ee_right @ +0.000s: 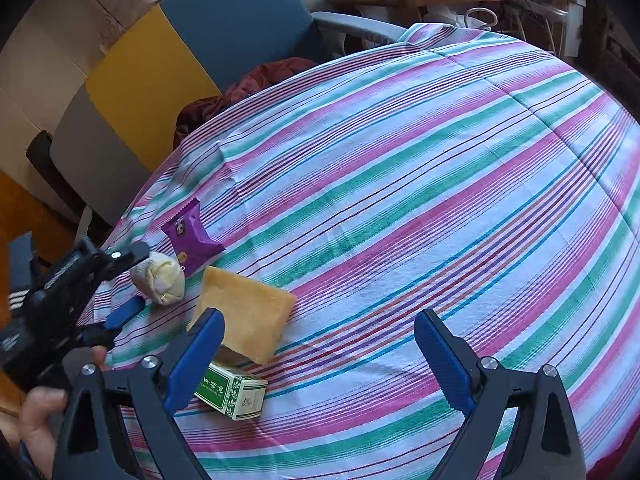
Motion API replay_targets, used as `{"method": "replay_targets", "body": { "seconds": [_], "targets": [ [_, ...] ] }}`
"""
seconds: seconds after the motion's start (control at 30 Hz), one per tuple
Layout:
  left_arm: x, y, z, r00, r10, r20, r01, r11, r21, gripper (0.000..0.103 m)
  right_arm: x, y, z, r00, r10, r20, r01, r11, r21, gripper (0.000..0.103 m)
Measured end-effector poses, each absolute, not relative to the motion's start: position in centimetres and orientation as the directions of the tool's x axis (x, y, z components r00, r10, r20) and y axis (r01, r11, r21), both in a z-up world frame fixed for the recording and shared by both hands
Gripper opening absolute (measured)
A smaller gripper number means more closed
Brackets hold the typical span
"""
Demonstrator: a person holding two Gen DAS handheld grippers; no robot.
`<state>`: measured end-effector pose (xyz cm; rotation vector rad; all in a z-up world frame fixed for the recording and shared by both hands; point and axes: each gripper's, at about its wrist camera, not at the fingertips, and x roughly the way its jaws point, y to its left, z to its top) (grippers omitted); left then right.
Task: Organize objects
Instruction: 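Grasp the white knit roll with the left gripper, then grasp the purple snack pack with the right gripper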
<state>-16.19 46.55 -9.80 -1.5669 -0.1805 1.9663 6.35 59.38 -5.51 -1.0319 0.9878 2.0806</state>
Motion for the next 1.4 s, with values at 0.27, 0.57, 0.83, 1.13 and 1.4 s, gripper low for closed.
{"method": "replay_targets", "body": {
  "seconds": [0.27,0.57,0.83,1.13,1.4],
  "targets": [
    [-12.6,44.1,-7.9,-0.162,0.525,-0.836,-0.565,-0.743,-0.358,0.061,6.4,59.4,-5.2,-0.507,0.209,-0.836,-0.769,-0.547,0.330,0.096],
    [-6.7,35.0,-7.3,-0.212,0.476,-0.854,-0.665,-0.710,-0.230,0.061,6.1,59.1,-4.7,-0.514,0.226,-0.828,-0.760,-0.568,0.317,0.096],
    [-5.4,33.4,-7.6,-0.238,0.490,-0.839,-0.677,-0.703,-0.218,0.061,3.8,56.0,-3.2,-0.572,0.214,-0.792,-0.655,-0.701,0.283,0.090],
    [-6.8,33.4,-8.0,-0.189,0.513,-0.837,-0.635,-0.714,-0.294,0.061,-4.7,55.5,-3.3,-0.565,0.179,-0.805,-0.572,-0.788,0.227,0.085],
    [-7.5,33.3,-8.5,-0.164,0.547,-0.821,-0.603,-0.714,-0.355,0.061,-13.1,57.1,-8.2,-0.414,0.178,-0.893,-0.590,-0.799,0.114,0.069]
  ]
}}
